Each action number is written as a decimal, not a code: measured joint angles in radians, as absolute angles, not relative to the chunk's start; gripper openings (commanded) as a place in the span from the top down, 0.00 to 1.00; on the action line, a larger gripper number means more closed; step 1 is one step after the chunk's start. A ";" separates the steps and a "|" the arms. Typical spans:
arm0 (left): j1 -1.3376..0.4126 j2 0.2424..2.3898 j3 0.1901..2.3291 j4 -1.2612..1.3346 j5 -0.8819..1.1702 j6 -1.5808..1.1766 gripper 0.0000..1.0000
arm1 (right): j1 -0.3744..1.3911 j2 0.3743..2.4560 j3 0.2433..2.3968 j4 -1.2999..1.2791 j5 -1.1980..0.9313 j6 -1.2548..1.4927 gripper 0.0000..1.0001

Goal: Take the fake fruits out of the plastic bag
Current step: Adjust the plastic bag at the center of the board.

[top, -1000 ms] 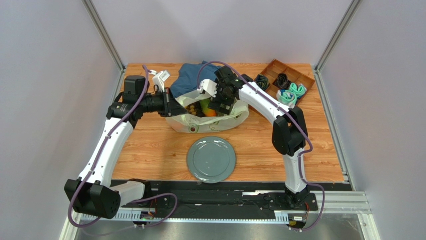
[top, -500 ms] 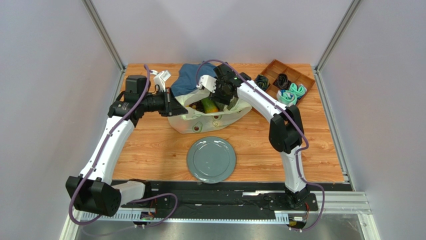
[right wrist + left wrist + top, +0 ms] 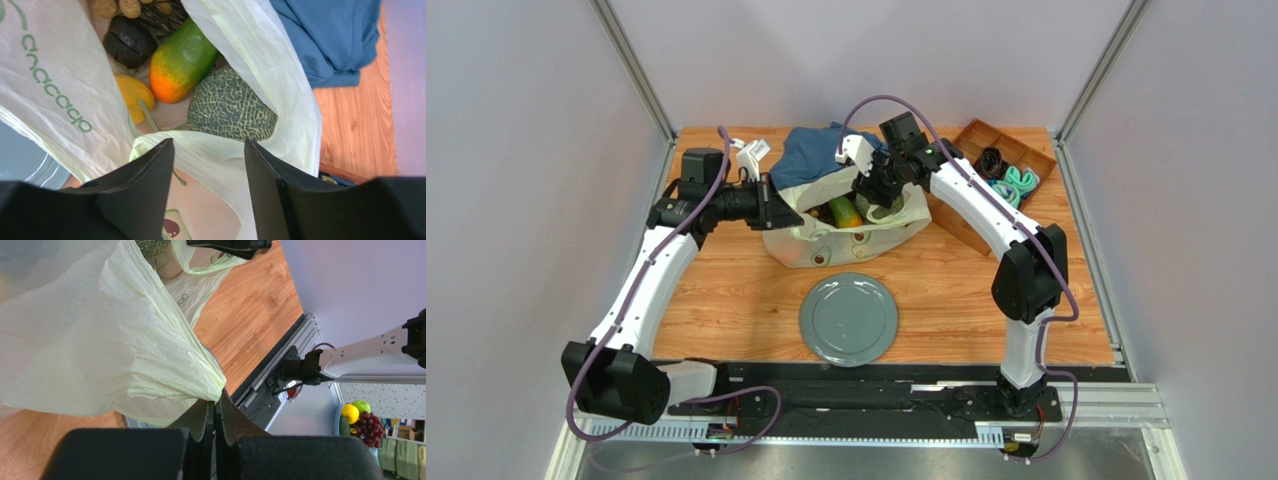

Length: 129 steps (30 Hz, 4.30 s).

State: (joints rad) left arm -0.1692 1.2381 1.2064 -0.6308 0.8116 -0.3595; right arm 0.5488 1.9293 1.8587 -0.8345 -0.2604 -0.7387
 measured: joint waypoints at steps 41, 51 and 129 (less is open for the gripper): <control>-0.165 1.250 1.290 -0.681 0.794 -0.316 1.00 | 0.550 2.320 2.122 -1.129 0.113 -0.963 0.53; 0.011 1.185 1.507 -0.678 0.686 -0.273 1.00 | 0.528 2.066 2.074 -1.052 0.126 -0.848 0.53; 0.011 1.179 1.109 -0.553 0.799 -0.429 1.00 | 0.747 1.957 1.653 -0.774 -0.097 -1.314 0.32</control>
State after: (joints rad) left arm 0.0109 1.1790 1.1091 -0.5526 0.7994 -0.4290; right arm 0.7467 1.9568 1.6531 -0.7738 -0.0967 -1.3144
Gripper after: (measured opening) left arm 0.009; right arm 0.681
